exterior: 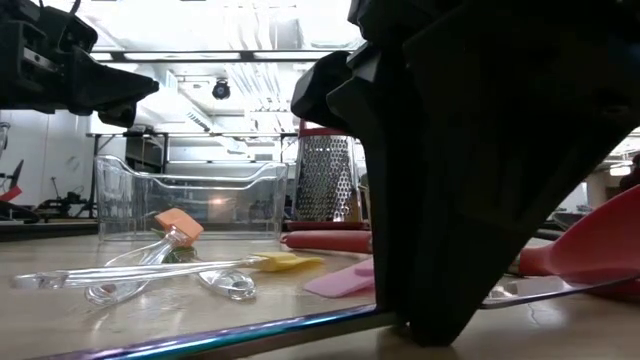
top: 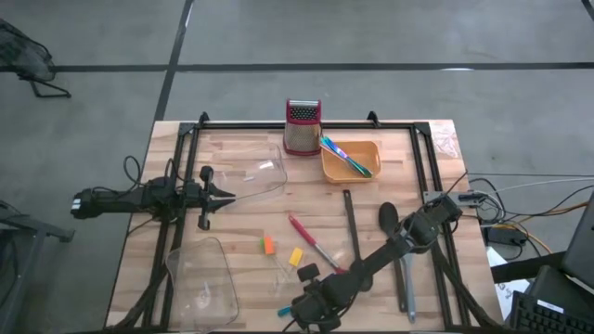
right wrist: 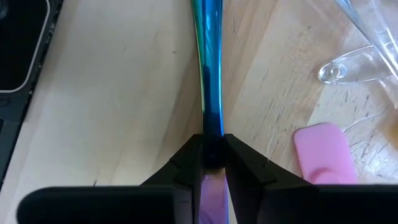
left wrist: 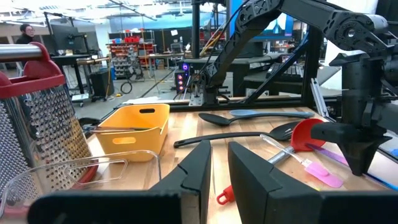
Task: Pick & Place Kitchen Items
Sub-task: Put the blue knife into the yellow bin
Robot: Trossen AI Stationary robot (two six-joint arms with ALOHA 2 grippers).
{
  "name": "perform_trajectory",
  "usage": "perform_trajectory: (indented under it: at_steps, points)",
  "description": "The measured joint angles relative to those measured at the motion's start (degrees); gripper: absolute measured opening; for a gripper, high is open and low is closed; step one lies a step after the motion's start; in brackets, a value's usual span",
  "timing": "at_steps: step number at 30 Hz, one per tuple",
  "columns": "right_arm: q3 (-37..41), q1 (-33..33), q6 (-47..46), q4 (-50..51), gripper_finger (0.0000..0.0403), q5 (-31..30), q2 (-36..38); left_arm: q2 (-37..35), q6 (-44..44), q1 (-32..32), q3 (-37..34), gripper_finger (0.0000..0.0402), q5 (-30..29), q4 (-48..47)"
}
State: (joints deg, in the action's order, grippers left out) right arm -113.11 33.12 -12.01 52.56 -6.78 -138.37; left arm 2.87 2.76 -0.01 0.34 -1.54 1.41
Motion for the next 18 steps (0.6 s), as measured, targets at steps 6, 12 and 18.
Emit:
perform_trajectory:
  at_steps: [6,12,18]
  points:
    - [-1.7,-0.2,0.2,1.4,0.005,-0.8,-0.3,0.0,0.0,0.0,0.0,0.0062,0.0,0.0]
    - [-3.3,-0.5,0.2,3.6,0.0051,-2.7,-0.5,0.0,0.0,0.0,0.0,0.0062,0.0,0.0]
    - [-3.3,-0.8,0.0,4.7,0.005,-2.6,-0.5,0.0,0.0,0.0,0.0,0.0062,0.0,0.0]
